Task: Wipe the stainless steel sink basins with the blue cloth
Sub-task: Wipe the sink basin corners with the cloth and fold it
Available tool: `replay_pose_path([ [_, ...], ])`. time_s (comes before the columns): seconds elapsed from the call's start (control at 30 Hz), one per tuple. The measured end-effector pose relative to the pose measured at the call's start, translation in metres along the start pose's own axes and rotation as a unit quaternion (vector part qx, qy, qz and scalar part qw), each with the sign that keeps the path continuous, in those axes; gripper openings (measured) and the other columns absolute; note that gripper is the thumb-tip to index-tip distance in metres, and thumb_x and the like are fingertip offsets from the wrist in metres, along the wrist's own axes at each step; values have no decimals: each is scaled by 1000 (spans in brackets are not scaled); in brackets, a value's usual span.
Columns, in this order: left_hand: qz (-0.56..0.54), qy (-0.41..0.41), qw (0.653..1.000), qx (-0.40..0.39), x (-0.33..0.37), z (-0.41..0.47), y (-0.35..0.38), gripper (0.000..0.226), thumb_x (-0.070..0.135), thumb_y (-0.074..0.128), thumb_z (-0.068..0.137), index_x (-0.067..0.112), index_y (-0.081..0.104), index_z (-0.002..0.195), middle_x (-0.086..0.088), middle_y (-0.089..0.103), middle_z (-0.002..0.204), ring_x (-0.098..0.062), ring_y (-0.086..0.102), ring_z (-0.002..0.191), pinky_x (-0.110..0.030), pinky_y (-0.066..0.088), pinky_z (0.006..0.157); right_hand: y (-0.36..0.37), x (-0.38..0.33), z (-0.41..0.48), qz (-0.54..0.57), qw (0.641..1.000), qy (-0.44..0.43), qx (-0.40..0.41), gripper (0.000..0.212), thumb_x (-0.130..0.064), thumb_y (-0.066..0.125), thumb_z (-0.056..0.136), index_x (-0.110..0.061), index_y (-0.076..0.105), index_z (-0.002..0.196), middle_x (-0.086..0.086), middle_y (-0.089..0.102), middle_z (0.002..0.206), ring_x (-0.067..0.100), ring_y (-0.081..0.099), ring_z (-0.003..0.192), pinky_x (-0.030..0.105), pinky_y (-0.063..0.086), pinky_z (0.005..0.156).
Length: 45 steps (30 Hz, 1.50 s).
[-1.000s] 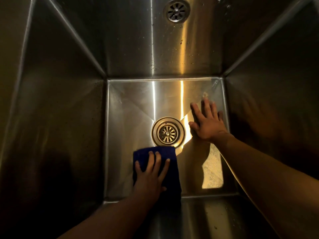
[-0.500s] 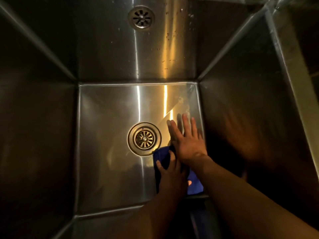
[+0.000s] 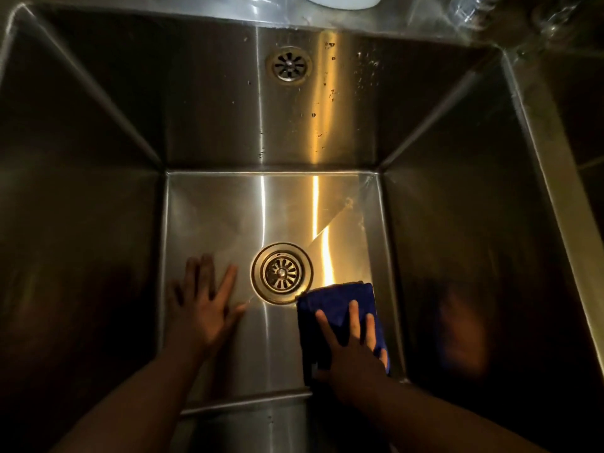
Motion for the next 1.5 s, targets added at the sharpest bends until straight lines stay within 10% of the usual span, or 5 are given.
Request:
replay_pose_path([
  [0.47, 42, -43, 995, -82, -3, 5, 14, 83, 75, -7, 69, 34, -31, 137, -9, -51, 138, -32, -49, 125, -65, 0, 111, 6, 41, 24, -87, 995, -11, 45, 111, -66, 52, 83, -49, -52, 119, 12, -66, 124, 47, -33, 136, 55, 10, 116],
  [0.73, 43, -49, 992, -110, -4, 8, 20, 84, 70, 24, 88, 33, -36, 134, -5, -58, 131, -29, -52, 121, -64, -3, 111, -93, 4, 103, -90, 983, -33, 159, 96, -79, 36, 82, -47, -33, 139, 19, -40, 149, 50, -23, 139, 62, 1, 114],
  [1.1, 28, -51, 994, -96, -6, 8, 22, 82, 71, 24, 88, 40, -38, 131, -2, -58, 135, -28, -53, 124, -63, -8, 110, -193, -14, 164, -72, 982, 7, 175, 89, -79, 39, 82, -55, -22, 141, 15, -34, 153, 49, -19, 141, 62, 1, 113],
  [1.5, 23, -48, 997, -59, 2, 3, 10, 80, 72, 17, 84, 36, -19, 146, -10, -43, 145, -32, -43, 131, -63, 1, 112, -106, 15, 108, -126, 984, -9, 126, 95, -80, 36, 81, -52, -39, 132, 17, -45, 147, 50, -29, 137, 62, -1, 113],
])
Point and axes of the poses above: each hand's wrist, its own z-axis towards the middle knuckle, its own y-axis out of the palm, x = y × z, the point moved 4 cm from there along z, towards the middle knuckle
